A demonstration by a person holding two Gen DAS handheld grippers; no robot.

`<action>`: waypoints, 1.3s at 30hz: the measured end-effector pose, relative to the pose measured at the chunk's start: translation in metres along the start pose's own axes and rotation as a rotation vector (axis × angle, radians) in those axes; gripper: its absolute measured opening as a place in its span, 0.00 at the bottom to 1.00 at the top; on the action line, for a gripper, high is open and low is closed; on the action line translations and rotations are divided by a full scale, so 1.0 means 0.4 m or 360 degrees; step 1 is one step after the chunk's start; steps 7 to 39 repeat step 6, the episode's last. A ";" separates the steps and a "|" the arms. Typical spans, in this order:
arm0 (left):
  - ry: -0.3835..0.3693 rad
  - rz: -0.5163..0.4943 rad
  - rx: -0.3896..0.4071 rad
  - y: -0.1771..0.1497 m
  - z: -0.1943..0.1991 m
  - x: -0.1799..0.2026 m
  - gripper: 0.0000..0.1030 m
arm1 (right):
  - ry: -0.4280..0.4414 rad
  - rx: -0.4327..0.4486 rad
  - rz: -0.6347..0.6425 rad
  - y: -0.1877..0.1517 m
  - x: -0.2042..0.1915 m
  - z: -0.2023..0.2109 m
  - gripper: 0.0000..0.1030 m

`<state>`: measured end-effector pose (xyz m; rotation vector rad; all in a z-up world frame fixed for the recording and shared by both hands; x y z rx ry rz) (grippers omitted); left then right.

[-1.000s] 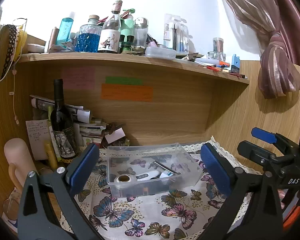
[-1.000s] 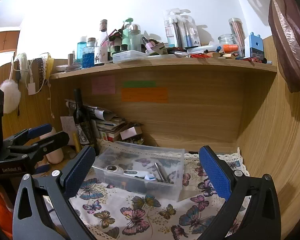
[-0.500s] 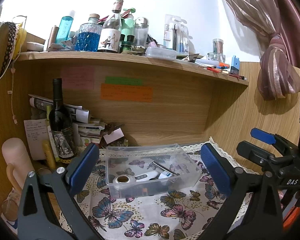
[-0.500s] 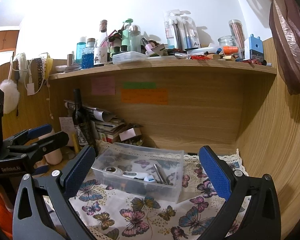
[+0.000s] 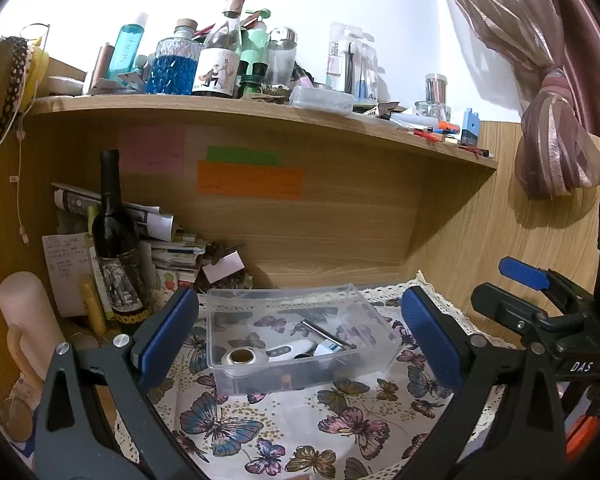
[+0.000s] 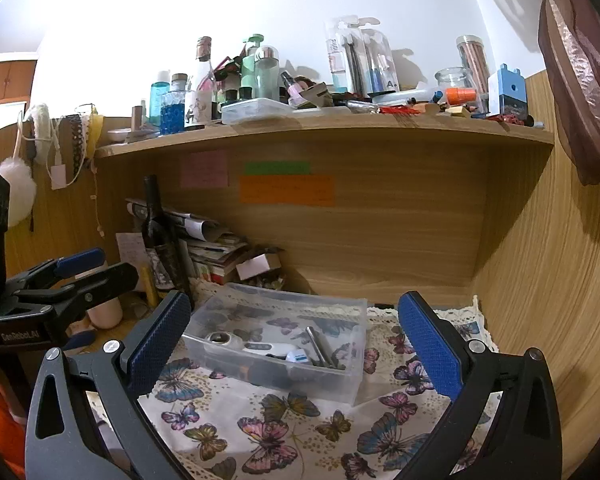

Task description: Organize rigid objects

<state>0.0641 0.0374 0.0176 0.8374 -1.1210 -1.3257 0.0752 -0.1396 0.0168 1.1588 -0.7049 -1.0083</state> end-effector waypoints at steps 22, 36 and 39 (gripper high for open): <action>-0.0023 -0.0001 0.0004 -0.001 0.002 0.002 1.00 | -0.0009 -0.0006 -0.0013 -0.006 0.005 -0.006 1.00; -0.0023 -0.0001 0.0004 -0.001 0.002 0.002 1.00 | -0.0009 -0.0006 -0.0013 -0.006 0.005 -0.006 1.00; -0.0023 -0.0001 0.0004 -0.001 0.002 0.002 1.00 | -0.0009 -0.0006 -0.0013 -0.006 0.005 -0.006 1.00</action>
Point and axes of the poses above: each gripper's, at about its wrist camera, not at the fingertips, and z roughly against the way its jaws point, x to its right, y to its top, the point moved 2 cm from there along -z, roughly the way its jaws point
